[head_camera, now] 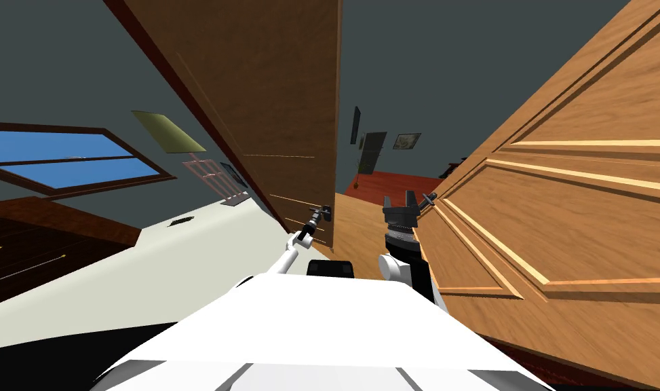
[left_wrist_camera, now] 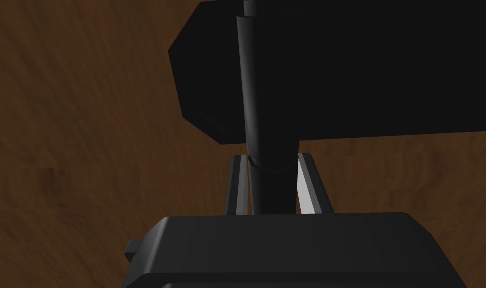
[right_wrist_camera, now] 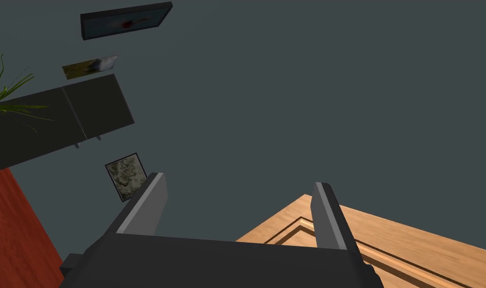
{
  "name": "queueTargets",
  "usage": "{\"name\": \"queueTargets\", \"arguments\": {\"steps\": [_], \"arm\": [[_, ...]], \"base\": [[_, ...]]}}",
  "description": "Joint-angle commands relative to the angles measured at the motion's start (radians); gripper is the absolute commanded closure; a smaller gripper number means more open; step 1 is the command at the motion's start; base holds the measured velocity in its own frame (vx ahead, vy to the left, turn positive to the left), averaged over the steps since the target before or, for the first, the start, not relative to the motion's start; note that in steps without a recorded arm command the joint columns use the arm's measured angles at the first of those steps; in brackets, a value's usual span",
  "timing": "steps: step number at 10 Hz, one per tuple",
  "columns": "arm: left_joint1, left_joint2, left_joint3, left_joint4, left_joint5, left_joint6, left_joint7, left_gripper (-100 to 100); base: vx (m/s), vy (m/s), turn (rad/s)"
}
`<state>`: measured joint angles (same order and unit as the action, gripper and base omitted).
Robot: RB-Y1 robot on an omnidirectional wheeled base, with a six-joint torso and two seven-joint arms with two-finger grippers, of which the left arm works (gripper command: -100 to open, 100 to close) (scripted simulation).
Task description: Push the door open
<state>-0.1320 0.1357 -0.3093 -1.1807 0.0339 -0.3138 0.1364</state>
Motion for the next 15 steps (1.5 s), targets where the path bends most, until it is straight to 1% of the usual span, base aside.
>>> {"name": "queueTargets", "arguments": {"steps": [1,15], "arm": [[-0.004,0.002,0.029,-0.001,0.001,0.002,-0.009,100],[-0.051,-0.025,0.184,0.078,0.010,-0.003,-0.052,100]], "base": [[0.080,-0.080,0.035],[0.090,-0.101,0.050]]}}
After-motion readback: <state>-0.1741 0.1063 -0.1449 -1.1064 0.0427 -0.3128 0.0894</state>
